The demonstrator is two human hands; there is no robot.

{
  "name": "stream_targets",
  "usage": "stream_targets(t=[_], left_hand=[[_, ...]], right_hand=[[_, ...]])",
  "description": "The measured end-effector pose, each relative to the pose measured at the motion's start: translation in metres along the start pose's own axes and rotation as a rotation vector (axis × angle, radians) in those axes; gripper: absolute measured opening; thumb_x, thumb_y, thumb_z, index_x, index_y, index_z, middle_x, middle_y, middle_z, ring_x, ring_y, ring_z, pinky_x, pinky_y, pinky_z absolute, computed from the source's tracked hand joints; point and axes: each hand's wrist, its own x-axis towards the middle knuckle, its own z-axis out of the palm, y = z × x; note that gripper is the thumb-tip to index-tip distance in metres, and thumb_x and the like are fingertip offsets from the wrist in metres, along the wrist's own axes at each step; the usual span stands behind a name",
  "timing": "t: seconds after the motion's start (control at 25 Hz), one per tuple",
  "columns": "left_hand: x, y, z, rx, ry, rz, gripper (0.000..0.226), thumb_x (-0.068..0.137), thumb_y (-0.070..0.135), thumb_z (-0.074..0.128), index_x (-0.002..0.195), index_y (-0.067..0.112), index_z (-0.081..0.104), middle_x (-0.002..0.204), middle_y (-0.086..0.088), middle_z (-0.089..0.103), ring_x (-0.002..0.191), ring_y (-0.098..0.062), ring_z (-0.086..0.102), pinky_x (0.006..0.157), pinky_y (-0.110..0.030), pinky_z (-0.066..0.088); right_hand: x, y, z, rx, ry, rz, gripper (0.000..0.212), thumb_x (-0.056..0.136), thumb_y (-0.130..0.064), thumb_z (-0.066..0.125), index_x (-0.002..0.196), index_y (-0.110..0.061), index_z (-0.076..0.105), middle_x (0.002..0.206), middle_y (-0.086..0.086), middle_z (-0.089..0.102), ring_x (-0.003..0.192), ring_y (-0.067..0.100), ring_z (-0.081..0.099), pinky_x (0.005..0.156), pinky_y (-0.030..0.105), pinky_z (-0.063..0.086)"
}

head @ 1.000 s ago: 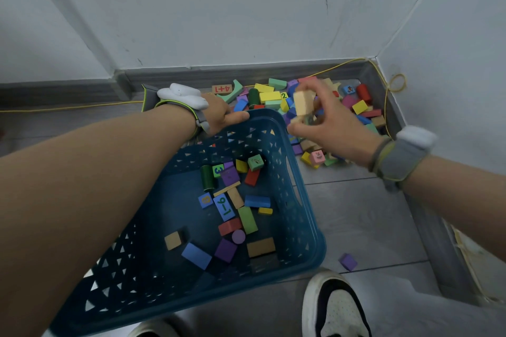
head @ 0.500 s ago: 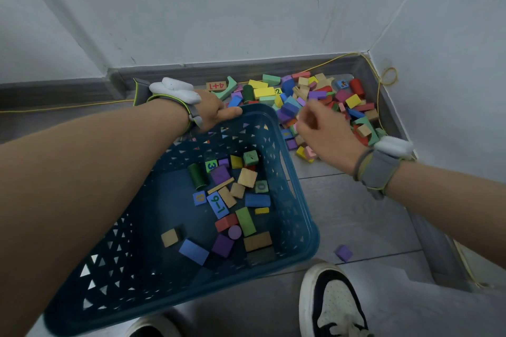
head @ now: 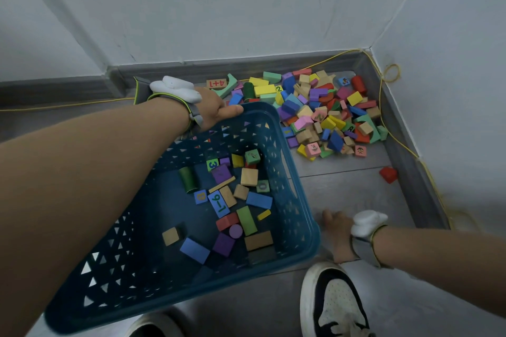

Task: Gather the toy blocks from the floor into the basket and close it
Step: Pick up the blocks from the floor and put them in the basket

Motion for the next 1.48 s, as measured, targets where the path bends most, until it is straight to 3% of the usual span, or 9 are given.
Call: stream_targets(t=[0.24,0.36,0.48,0.56,0.72,0.88,1.12,1.28,1.48], left_hand=[[-0.002,-0.004,0.002,-0.051,0.036,-0.018,0.067,0.096,0.062,0.022,0.08,0.008,0.059,0.073,-0.011,0.052,0.065,-0.024,0.047,0.066,-0.032,0.035],[-0.003,-0.006,0.003,-0.055,0.063,0.014,0.065,0.097,0.059,0.026,0.074,0.006,0.055,0.063,-0.007,0.045,0.055,-0.019,0.04,0.056,-0.032,0.029],[-0.007,-0.017,0.006,-0.051,0.065,0.027,0.062,0.096,0.059,0.031,0.072,0.006,0.054,0.061,-0.006,0.047,0.052,-0.018,0.039,0.056,-0.032,0.03],[-0.012,-0.023,0.007,-0.068,0.044,0.012,0.059,0.096,0.058,0.034,0.066,0.01,0.049,0.06,-0.006,0.047,0.051,-0.018,0.039,0.058,-0.031,0.032],[-0.02,-0.032,0.004,-0.079,0.062,0.028,0.053,0.097,0.053,0.04,0.074,0.007,0.054,0.064,-0.007,0.049,0.055,-0.022,0.042,0.05,-0.029,0.031],[-0.024,-0.038,0.005,-0.045,0.097,0.051,0.057,0.094,0.059,0.041,0.085,0.007,0.061,0.075,-0.01,0.058,0.065,-0.026,0.05,0.056,-0.031,0.034],[-0.032,-0.055,0.007,-0.038,0.101,0.065,0.053,0.091,0.063,0.043,0.074,0.014,0.056,0.062,-0.001,0.049,0.062,-0.023,0.05,0.058,-0.029,0.035],[-0.035,-0.066,0.009,-0.055,0.059,0.095,0.058,0.088,0.067,0.045,0.082,0.013,0.064,0.065,-0.002,0.056,0.066,-0.024,0.058,0.059,-0.029,0.042],[-0.031,-0.069,0.01,-0.086,0.034,0.131,0.056,0.085,0.067,0.05,0.074,0.013,0.06,0.061,0.001,0.053,0.062,-0.023,0.055,0.06,-0.03,0.044]], right_hand=[[-0.007,-0.019,-0.025,0.053,0.169,-0.022,0.039,0.092,-0.026,0.059,0.125,-0.011,0.045,0.126,0.01,0.056,0.114,0.027,0.059,0.086,0.032,0.046],[-0.022,-0.02,-0.09,0.35,0.56,-0.138,0.013,0.089,-0.027,0.056,0.093,-0.015,0.053,0.094,0.007,0.057,0.087,0.027,0.057,0.07,0.033,0.044],[-0.042,-0.036,-0.168,0.71,0.98,-0.311,0.011,0.089,-0.018,0.047,0.084,-0.012,0.055,0.081,0.005,0.056,0.074,0.023,0.054,0.064,0.038,0.046],[-0.058,-0.056,-0.199,0.711,1.132,-0.472,0.009,0.087,-0.013,0.048,0.083,-0.012,0.056,0.081,0.001,0.055,0.074,0.015,0.051,0.065,0.03,0.045],[-0.073,-0.105,-0.206,0.405,1.041,-0.795,0.011,0.085,-0.016,0.054,0.091,-0.016,0.063,0.088,-0.004,0.056,0.079,0.009,0.051,0.068,0.02,0.043],[-0.068,-0.121,-0.205,0.287,1.07,-0.865,0.014,0.081,-0.015,0.05,0.09,-0.013,0.06,0.086,-0.002,0.056,0.079,0.013,0.051,0.067,0.028,0.044],[-0.045,-0.126,-0.242,0.605,1.191,-0.613,0.014,0.082,-0.007,0.05,0.093,-0.01,0.058,0.087,0.003,0.06,0.077,0.018,0.054,0.066,0.029,0.044],[-0.023,-0.144,-0.257,0.661,0.868,-0.482,0.02,0.09,-0.012,0.044,0.099,-0.013,0.063,0.089,0.005,0.067,0.072,0.017,0.055,0.066,0.029,0.041],[-0.018,-0.145,-0.265,0.793,0.668,-0.325,0.026,0.092,-0.018,0.043,0.1,-0.011,0.067,0.104,0.009,0.067,0.093,0.027,0.062,0.078,0.037,0.053]])
